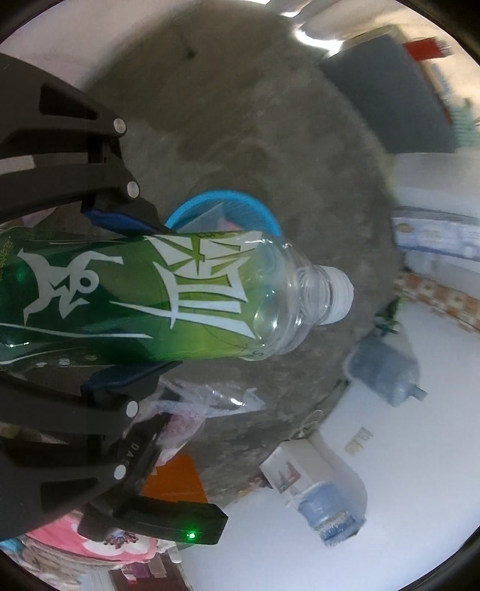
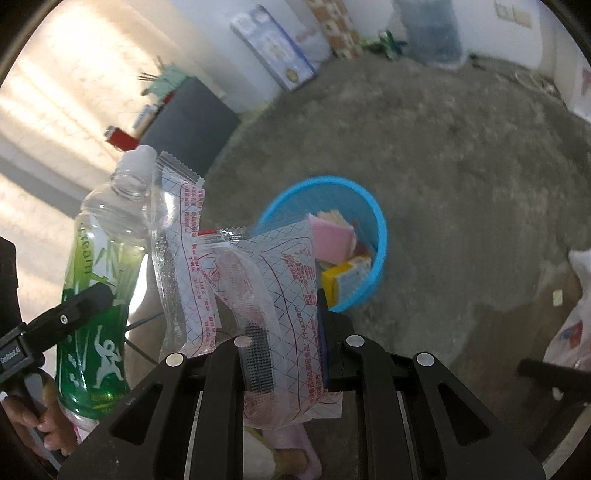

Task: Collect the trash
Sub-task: 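Carry the bottle and bag with both tools over the blue wastebasket, then open both tools to drop the bag and bottle into the wastebasket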

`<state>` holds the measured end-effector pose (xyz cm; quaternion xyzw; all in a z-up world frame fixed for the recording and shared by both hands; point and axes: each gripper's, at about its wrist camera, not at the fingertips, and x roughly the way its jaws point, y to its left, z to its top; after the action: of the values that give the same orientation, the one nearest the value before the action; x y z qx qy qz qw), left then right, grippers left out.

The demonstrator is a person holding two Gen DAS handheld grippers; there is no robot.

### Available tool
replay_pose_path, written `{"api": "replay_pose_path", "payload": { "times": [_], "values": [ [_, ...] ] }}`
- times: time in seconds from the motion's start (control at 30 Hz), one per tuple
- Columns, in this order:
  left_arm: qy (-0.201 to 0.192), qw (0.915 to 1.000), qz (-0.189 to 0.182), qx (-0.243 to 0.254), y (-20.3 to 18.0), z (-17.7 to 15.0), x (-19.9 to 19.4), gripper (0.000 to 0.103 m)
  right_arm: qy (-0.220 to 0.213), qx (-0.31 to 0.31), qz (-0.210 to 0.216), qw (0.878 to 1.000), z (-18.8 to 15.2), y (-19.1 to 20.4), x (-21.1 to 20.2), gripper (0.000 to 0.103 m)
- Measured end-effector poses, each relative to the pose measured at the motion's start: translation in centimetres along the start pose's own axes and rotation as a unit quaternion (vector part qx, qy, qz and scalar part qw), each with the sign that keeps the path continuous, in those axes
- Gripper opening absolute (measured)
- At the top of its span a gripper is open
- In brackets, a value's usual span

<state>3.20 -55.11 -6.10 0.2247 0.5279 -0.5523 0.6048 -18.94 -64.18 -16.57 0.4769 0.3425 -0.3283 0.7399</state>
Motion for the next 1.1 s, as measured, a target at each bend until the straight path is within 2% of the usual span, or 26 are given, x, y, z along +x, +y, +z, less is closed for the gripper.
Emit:
{"api": "replay_pose_path", "payload": {
  "times": [0.1,0.3,0.4,0.43,0.47,0.5,0.53,0.67,0.77,0.9,1.1],
  "values": [
    [0.032,0.9994,0.006,-0.008,0.2,1.2,3.9,0.057,0.021,0.017,-0.004,1.000,0.6,-1.2,2.6,0.015],
    [0.066,0.9976,0.002,-0.017,1.6,4.3,9.8,0.058,0.053,0.037,-0.023,0.998,2.5,-2.2,7.9,0.016],
    [0.079,0.9966,-0.001,-0.023,2.2,6.1,12.6,0.059,0.059,0.045,-0.033,0.997,4.0,-2.7,10.7,0.025],
    [0.074,0.9968,-0.005,-0.028,2.5,6.8,13.4,0.062,0.058,0.048,-0.042,0.996,4.5,-2.9,11.6,0.038],
    [0.065,0.9974,-0.006,-0.030,3.0,7.1,13.6,0.071,0.060,0.051,-0.049,0.996,4.9,-3.1,12.5,0.044],
    [0.048,0.9982,-0.002,-0.035,3.3,7.6,13.8,0.079,0.062,0.054,-0.052,0.995,5.1,-3.3,13.0,0.055],
    [0.039,0.9985,0.003,-0.038,3.2,7.9,14.1,0.081,0.065,0.057,-0.057,0.995,5.4,-3.6,13.8,0.057],
    [0.038,0.9978,-0.005,-0.055,4.2,8.5,14.3,0.081,0.065,0.057,-0.062,0.994,5.7,-3.9,15.1,0.062],
    [0.016,0.9986,-0.010,-0.049,4.4,8.1,13.2,0.081,0.054,0.047,-0.057,0.996,5.9,-3.7,14.7,0.066],
    [-0.011,0.9992,-0.011,-0.036,4.3,7.6,11.4,0.081,0.009,0.041,-0.028,0.999,6.6,-3.8,13.2,0.072],
    [-0.047,0.9986,-0.015,-0.019,3.8,7.0,8.2,0.081,-0.046,0.060,0.018,0.997,7.3,-4.3,10.2,0.072]
  ]
}}
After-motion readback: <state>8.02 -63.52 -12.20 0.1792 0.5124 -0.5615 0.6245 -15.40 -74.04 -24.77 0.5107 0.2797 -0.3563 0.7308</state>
